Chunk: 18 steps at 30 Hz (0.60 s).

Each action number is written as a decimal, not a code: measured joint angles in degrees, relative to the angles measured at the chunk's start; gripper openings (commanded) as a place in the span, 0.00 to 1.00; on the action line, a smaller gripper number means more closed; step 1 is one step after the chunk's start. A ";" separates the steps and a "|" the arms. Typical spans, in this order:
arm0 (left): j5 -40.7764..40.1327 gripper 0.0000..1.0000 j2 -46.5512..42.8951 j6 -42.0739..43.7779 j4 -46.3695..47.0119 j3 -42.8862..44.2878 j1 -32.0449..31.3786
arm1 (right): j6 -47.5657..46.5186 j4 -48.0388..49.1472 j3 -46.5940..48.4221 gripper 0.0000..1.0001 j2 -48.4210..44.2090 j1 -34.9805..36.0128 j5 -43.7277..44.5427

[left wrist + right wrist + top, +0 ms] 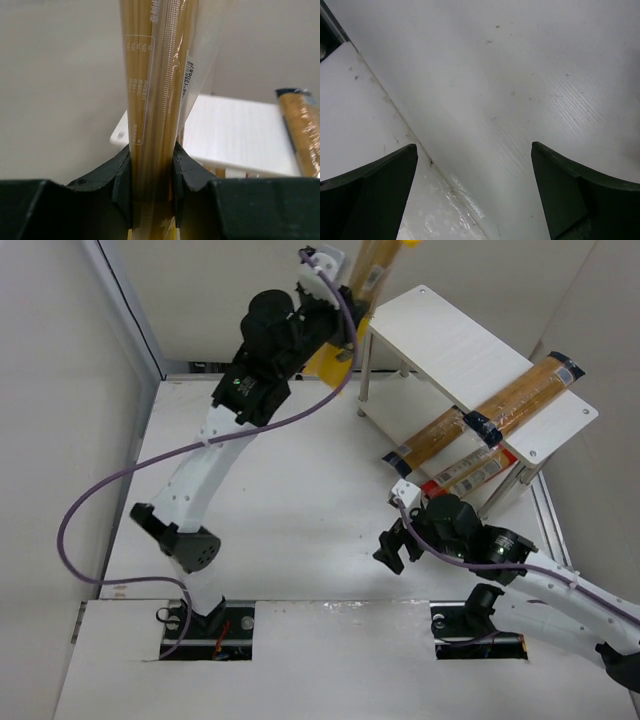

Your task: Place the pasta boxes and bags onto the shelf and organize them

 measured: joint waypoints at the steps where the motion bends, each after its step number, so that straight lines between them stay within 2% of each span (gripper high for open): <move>1: -0.09 0.00 2.86 1.49 -0.37 5.29 -1.60 | 0.24 0.02 -0.24 1.00 -0.63 0.02 -0.31; 4: 0.42 0.00 10.64 5.86 1.22 15.34 -6.21 | 1.11 0.07 -0.37 1.00 -3.26 0.11 -0.33; 7: 3.74 0.00 14.82 8.28 1.77 15.85 -9.09 | 2.16 -0.02 -0.37 1.00 -5.51 0.17 0.17; 11: 7.39 0.00 20.76 8.39 4.81 15.15 -9.84 | 3.41 -0.63 -0.37 1.00 -6.84 0.31 1.60; 18: 10.91 0.00 29.99 5.57 20.22 15.28 -9.03 | 5.33 -1.77 -0.37 1.00 -6.99 0.33 3.02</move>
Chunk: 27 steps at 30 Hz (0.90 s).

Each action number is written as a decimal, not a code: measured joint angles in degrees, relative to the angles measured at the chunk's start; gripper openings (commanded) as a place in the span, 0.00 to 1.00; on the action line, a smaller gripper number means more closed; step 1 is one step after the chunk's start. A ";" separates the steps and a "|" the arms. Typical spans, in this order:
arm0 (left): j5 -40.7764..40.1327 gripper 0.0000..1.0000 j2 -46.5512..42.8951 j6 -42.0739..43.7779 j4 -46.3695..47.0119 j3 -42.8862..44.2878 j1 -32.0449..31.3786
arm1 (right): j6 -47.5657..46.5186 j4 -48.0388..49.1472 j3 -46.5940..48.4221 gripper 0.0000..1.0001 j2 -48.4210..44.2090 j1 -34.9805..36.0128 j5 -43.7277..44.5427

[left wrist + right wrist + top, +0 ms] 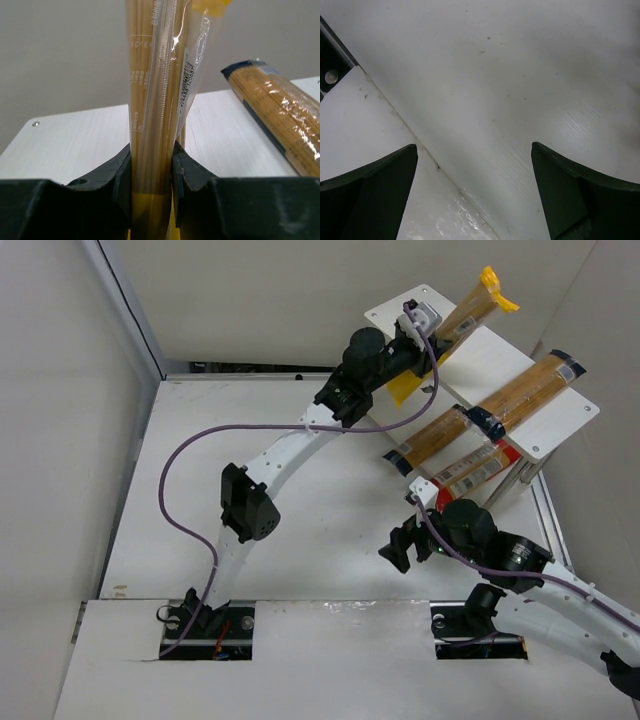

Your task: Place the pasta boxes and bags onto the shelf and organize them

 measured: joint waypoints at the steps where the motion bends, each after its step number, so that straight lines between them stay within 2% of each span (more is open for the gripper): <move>1: 0.63 0.00 0.42 -0.48 2.08 0.02 0.15 | 0.24 -0.07 0.00 1.00 0.00 0.00 0.15; 12: 6.47 0.00 2.32 -3.41 18.95 1.64 0.22 | 1.03 -0.66 0.00 1.00 0.00 0.02 0.63; 25: 6.12 0.00 9.33 -6.08 32.17 6.73 -0.79 | 1.88 -1.62 0.00 1.00 -0.22 0.02 3.80; 26: 5.95 0.10 9.55 -6.01 32.57 6.86 -0.83 | 1.92 -1.73 0.00 1.00 -0.24 0.02 4.15; 27: 5.60 0.45 9.68 -6.03 32.76 6.97 -0.92 | 2.01 -1.84 0.00 1.00 -0.24 0.02 4.42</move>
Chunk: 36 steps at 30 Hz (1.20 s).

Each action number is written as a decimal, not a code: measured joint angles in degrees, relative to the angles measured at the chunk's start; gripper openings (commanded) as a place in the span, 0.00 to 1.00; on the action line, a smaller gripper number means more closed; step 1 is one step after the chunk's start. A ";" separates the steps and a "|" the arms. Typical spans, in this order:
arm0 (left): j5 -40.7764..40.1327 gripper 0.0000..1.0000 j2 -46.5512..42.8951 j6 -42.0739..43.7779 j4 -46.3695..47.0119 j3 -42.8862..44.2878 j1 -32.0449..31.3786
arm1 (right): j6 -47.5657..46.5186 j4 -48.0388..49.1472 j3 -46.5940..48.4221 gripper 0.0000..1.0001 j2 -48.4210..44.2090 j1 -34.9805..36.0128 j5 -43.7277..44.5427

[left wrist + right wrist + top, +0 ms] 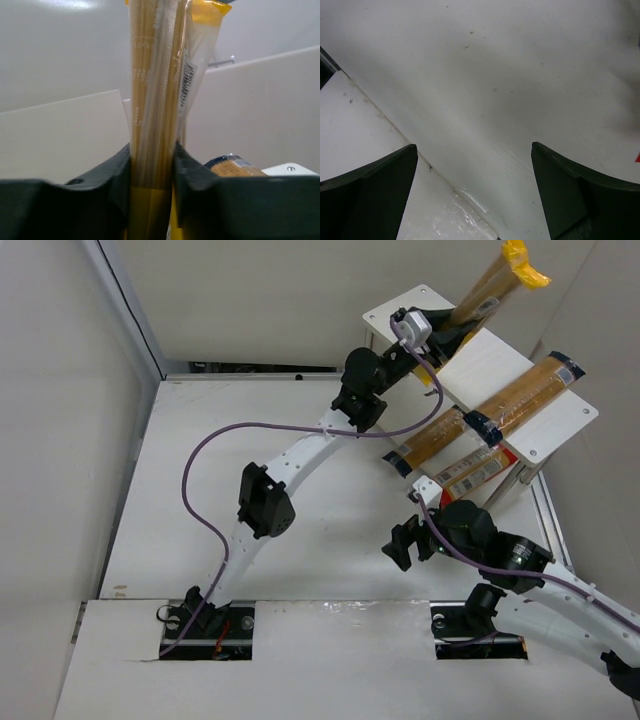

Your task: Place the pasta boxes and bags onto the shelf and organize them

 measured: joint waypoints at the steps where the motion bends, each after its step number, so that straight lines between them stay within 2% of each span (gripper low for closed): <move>1: -0.37 0.60 0.07 -0.02 0.15 0.00 0.00 | 0.09 -0.15 0.00 1.00 0.02 0.00 0.24; 2: -1.42 0.73 0.13 -0.48 0.59 0.00 -0.11 | 0.13 -0.28 0.00 1.00 0.09 0.00 0.39; 4: -3.32 0.84 0.26 -1.03 1.05 0.00 -0.33 | 0.26 -0.42 0.00 1.00 0.26 0.00 0.72; 5: -3.85 0.94 0.28 -1.33 1.07 0.00 -0.42 | 0.33 -0.44 0.00 1.00 0.39 0.00 0.90; 10: -6.10 0.95 0.61 -1.73 1.49 0.00 -0.76 | 0.72 -0.72 0.02 1.00 0.66 0.00 1.77; 15: -7.67 0.92 0.76 -2.12 1.49 -0.26 -0.87 | 0.81 -0.74 0.02 1.00 0.66 0.00 1.99; 21: -7.32 0.91 0.13 -4.09 -0.92 -4.39 0.00 | 1.46 -1.16 0.02 1.00 1.25 0.00 3.08; 22: -6.64 0.99 -0.63 -5.07 -2.29 -5.79 0.57 | 1.57 -1.27 0.02 1.00 1.20 0.00 3.10; 24: -5.64 1.00 -3.43 -7.06 -6.47 -9.81 2.19 | 1.70 -1.55 0.02 1.00 0.87 0.00 3.21; 28: -8.52 1.00 -16.50 -8.02 -19.12 -23.54 6.58 | 1.75 -1.60 0.02 1.00 0.72 0.00 3.17; 32: -21.81 1.00 -36.17 -7.74 -32.30 -38.86 8.90 | 1.11 -1.51 0.02 1.00 2.89 0.00 2.56; 36: -31.71 1.00 -56.74 -15.19 -41.94 -55.30 8.50 | 0.42 -1.51 0.02 1.00 5.99 0.00 1.51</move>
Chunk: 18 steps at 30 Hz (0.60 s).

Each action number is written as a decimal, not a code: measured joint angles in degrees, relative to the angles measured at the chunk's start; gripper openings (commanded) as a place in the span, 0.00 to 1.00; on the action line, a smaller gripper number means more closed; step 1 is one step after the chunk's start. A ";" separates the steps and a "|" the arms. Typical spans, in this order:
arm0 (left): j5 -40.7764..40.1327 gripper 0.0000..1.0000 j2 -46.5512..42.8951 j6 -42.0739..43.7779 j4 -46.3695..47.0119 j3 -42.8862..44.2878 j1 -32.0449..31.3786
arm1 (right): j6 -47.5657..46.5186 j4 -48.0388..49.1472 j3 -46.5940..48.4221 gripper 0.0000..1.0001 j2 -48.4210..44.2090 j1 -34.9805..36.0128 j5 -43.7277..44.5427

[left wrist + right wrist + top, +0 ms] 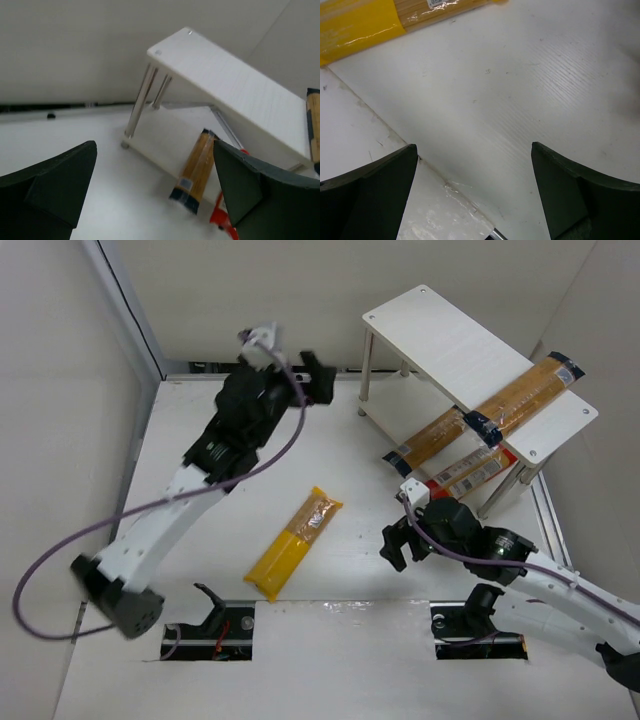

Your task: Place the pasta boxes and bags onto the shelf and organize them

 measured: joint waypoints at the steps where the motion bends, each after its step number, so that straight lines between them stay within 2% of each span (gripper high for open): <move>1: -1.29 1.00 -5.18 -2.34 -1.31 -5.99 0.09 | -0.15 0.00 0.00 1.00 0.33 0.00 -0.37; 3: -2.23 1.00 -13.03 -6.19 -5.09 -15.78 0.61 | -0.44 0.00 0.00 1.00 0.28 0.00 -1.03; 5: -1.81 1.00 -17.20 -9.64 -7.76 -24.30 1.09 | -0.79 0.04 0.00 1.00 -0.35 0.00 -1.70; 9: 0.11 1.00 -14.88 -14.95 -14.95 -36.06 0.90 | -1.31 0.09 0.00 1.00 -2.69 0.00 -3.30; 13: 0.57 1.00 -11.13 -19.12 -22.03 -42.62 -1.60 | -1.64 0.26 0.00 1.00 -4.33 0.00 -4.31; 18: 2.60 1.00 -10.54 -24.41 -21.77 -46.95 -3.61 | -1.64 0.50 0.00 1.00 -4.26 0.00 -4.94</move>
